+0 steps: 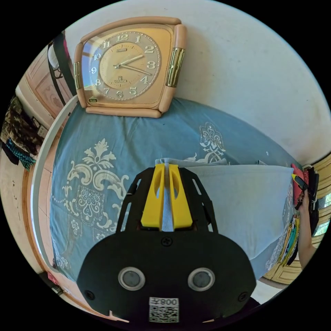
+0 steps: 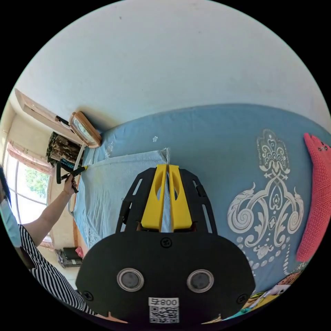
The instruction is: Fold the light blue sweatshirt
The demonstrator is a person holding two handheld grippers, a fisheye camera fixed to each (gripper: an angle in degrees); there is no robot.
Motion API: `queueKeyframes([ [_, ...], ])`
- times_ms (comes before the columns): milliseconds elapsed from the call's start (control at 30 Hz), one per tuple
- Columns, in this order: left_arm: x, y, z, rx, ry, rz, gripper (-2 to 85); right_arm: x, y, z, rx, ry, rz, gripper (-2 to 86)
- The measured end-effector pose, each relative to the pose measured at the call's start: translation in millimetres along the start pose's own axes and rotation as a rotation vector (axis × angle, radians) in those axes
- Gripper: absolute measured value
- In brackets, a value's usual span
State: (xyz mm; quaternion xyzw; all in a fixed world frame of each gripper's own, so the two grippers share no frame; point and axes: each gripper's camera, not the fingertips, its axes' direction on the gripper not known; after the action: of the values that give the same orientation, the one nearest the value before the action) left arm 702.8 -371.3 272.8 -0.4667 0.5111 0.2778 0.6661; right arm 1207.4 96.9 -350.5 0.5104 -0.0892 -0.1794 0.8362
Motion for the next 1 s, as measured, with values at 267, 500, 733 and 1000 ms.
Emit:
queueKeyframes([
  [267, -45, 28, 54, -0.086, 0.006, -0.039, 6.3, 65, 13, 19, -0.101, -0.049, 0.094, 6.9],
  [500, -123, 115, 36, 0.002, 0.319, -0.202, 8.9, 123, 104, -28, -0.047, -0.277, 0.187, 8.1],
  [733, -175, 247, 59, -0.09, 0.502, -0.545, 10.0, 143, 219, -37, -0.115, -0.437, 0.303, 9.3],
  [1000, -191, 280, 102, -0.045, 0.64, -0.624, 9.6, 165, 233, -21, -0.127, -0.492, 0.265, 8.2],
])
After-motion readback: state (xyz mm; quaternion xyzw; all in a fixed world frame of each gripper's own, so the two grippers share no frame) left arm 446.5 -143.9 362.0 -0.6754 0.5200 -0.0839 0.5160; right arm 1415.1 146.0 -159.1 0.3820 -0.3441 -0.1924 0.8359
